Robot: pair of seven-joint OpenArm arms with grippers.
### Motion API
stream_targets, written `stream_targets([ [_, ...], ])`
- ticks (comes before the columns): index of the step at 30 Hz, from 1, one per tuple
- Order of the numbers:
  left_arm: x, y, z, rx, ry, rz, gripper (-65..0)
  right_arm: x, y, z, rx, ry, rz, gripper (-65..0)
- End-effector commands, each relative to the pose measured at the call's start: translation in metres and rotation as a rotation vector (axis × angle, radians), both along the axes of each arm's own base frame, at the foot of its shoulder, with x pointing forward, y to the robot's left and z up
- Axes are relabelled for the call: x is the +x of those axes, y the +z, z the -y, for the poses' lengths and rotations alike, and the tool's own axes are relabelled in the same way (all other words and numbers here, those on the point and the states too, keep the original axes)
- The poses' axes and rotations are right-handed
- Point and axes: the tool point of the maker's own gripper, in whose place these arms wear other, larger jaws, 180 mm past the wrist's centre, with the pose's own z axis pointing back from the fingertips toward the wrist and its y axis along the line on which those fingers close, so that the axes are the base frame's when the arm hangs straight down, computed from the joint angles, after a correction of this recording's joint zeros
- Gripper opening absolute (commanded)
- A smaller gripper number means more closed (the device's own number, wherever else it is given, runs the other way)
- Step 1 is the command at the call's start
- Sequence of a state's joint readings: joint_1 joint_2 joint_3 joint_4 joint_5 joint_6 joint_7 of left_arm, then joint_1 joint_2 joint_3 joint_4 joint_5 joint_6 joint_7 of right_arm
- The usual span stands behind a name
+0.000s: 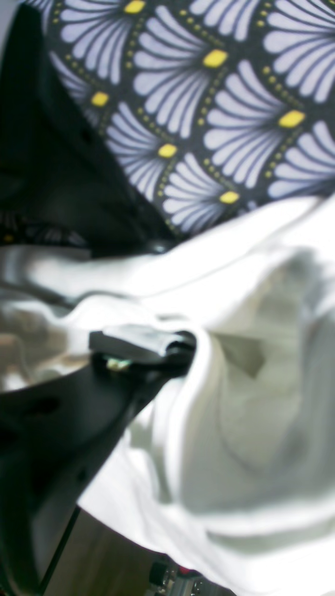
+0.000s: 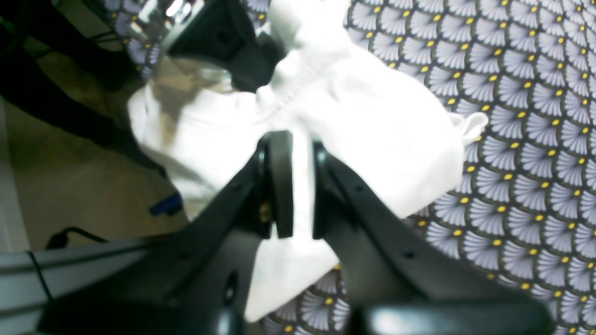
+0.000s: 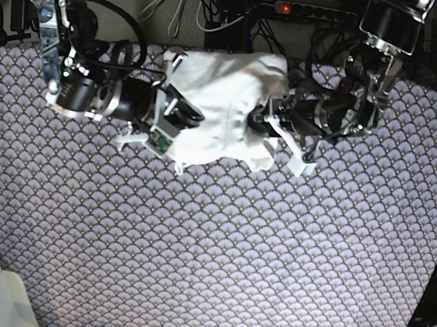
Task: Fold the T-shirt properly
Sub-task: 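Fold the bundle edge over with the left gripper toward the right gripper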
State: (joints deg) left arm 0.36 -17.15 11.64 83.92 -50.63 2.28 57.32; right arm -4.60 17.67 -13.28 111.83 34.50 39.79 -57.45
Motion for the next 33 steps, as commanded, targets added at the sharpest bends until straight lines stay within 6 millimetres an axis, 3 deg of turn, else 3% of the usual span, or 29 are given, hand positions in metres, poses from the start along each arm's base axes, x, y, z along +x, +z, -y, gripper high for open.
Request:
stream_targets([
  [1, 0.002, -0.003, -0.009, 0.046, 0.002, 0.007, -47.2, 0.005, 0.010, -0.001, 0.025, 0.005, 0.033, -60.6],
  [4, 0.009, 0.002, -0.013, 0.056, -0.001, 0.024, -53.1, 0.005, 0.010, -0.001, 0.025, 0.005, 0.033, -60.6],
  [7, 0.029, 0.013, -0.019, 0.071, 0.002, 0.066, -65.0, 0.005, 0.010, 0.001, 0.020, 0.006, 0.034, -60.6],
  [12, 0.058, 0.032, -0.023, 0.083, 0.007, 0.127, -64.7, 0.004, 0.008, 0.006, -0.001, 0.008, 0.032, -60.6],
  [15, 0.075, 0.032, -0.025, 0.123, -0.009, 0.138, -64.6, 0.005, 0.006, 0.012, -0.020, 0.009, 0.033, -60.7],
  [20, 0.085, 0.020, -0.004, 0.213, -0.145, 0.131, -64.6, 0.002, 0.001, 0.024, -0.058, 0.012, 0.026, -60.9],
  [22, 0.083, 0.015, 0.015, 0.235, -0.223, 0.129, -64.6, 0.001, -0.001, 0.029, -0.075, 0.014, 0.024, -60.9],
  [27, 0.092, 0.014, 0.033, 0.379, -0.393, 0.181, -64.6, 0.010, -0.011, 0.068, -0.126, -0.081, -0.002, -60.9],
  [33, 0.105, 0.023, 0.055, 0.578, -0.603, 0.321, -64.6, 0.022, -0.005, 0.109, -0.149, -0.215, 0.016, -60.8],
])
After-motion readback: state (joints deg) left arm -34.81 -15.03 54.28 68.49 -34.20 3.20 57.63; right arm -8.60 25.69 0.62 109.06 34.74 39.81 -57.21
